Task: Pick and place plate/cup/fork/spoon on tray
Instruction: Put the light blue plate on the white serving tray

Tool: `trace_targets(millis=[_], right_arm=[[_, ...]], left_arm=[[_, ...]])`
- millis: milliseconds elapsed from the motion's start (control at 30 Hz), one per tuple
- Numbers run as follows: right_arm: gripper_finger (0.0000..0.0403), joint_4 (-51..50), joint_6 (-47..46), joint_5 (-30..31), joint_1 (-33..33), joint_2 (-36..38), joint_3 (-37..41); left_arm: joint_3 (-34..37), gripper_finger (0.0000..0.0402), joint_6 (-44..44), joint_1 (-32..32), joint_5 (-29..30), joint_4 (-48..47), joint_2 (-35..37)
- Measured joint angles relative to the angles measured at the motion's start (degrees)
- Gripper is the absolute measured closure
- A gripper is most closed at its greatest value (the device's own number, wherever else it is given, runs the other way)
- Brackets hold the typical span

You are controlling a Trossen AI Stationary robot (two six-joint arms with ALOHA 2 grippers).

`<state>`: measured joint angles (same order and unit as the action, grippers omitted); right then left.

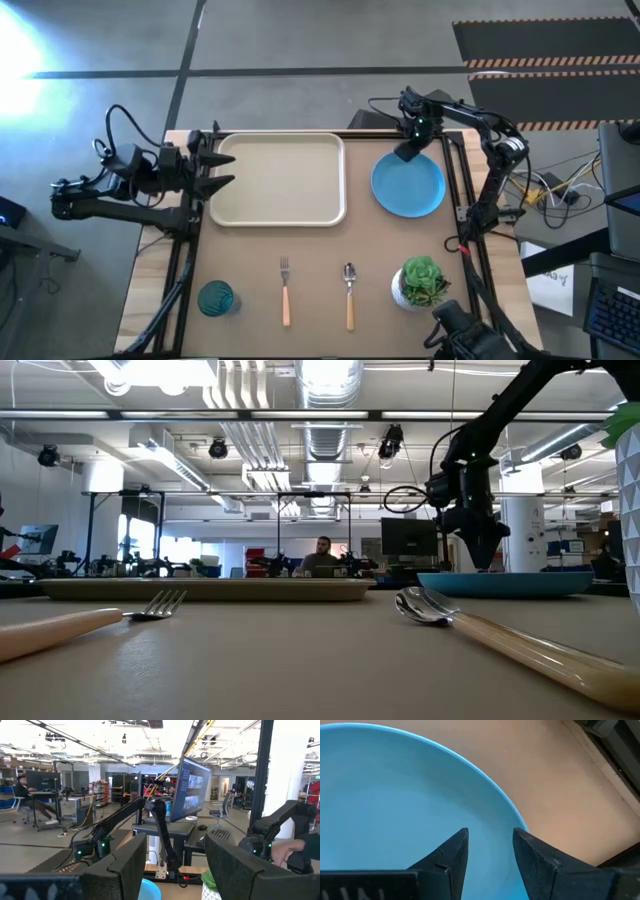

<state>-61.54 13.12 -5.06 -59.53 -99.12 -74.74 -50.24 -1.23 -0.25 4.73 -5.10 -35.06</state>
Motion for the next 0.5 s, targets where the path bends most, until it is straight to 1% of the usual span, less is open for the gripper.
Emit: trace_targets(millis=[267,400,500], right_arm=[[0.0257,0.07,2.88,-1.42,-0.04,-2.37,0.0],[0.0257,0.07,3.43,0.23,-0.02,-3.66,-0.32],[0.0257,0.11,3.44,0.53,0.0,-3.25,-1.97]], left_arm=[[0.0,0.0217,-0.09,0.0,-0.07,0.1,-0.06],[0.0,0.0217,-0.11,0.0,-0.07,0.11,-0.08],[0.0,0.0217,-0.11,0.0,-0.07,0.11,-0.16]])
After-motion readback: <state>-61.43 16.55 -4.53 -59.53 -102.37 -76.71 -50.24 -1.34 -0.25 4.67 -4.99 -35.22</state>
